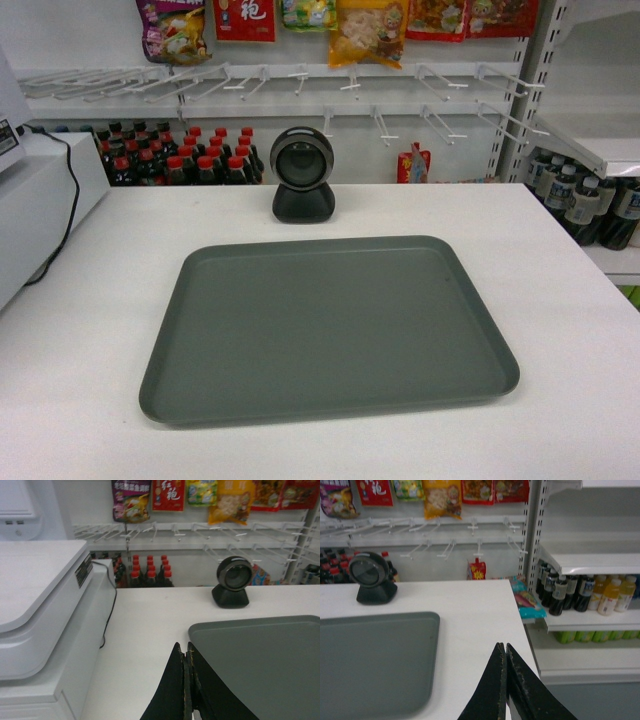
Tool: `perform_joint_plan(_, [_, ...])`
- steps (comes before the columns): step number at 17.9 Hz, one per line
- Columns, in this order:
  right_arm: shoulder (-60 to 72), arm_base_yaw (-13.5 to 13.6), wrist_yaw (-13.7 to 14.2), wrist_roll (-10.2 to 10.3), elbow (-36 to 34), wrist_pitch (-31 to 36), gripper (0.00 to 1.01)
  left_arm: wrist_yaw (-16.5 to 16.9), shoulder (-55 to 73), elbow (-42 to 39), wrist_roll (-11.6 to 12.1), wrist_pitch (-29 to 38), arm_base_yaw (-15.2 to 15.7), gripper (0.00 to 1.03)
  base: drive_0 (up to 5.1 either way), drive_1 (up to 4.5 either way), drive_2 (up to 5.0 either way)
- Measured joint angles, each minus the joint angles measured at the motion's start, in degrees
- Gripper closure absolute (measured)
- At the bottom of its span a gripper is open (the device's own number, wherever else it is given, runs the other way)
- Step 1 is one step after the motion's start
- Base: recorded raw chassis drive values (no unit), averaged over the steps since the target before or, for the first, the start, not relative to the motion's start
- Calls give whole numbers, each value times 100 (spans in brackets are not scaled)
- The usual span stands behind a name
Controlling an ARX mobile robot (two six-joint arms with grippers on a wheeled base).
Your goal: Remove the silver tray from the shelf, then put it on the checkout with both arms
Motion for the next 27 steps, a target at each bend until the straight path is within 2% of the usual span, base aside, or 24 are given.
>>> perform_joint_plan(1, [-715,13,-4,0,15,-798,98,42,-332,-9,2,-251,-37,102,0,0,0])
perform_joint_plan(4, [-1851,22,-2,-2,4,-1764,98,42,-1178,-59,0,-1021,-37,102,0,0,0])
perform_joint_plan(8, [-2833,22,-2,0,2,-2645,98,42,-2052,-59,2,-1836,-37,102,0,0,0])
perform_joint_plan(13, [-3748,22,-2,-2,0,-3526,98,42,-2848,-61,2,-2614,-37,102,0,0,0])
perform_joint_plan(19, [-4511,22,-2,0,0,-4266,98,42,-3499,-61,2,-3268,-37,102,0,0,0])
perform_joint_plan(20, [-4603,22,-2,-2,0,-4369,98,39,-3683,-50,2,-3532,-37,102,0,0,0])
perform_joint_plan(21, [-4686,22,0,-2,0,-4444,98,55,-4218,-59,0,-4310,-37,102,0,0,0])
perform_joint_plan(22, [-4769,22,-2,0,0,-4568,98,55,-4465,-50,2,-4203,-37,102,0,0,0])
perform_joint_plan(23, [-5377,22,-26,-2,0,-5460,98,35,-4465,-55,2,-4299,-37,102,0,0,0])
perform_joint_plan(27, [-5685,22,-9,-2,2,-5510,98,37,-4472,-59,0,-4321,-37,102,0,0,0])
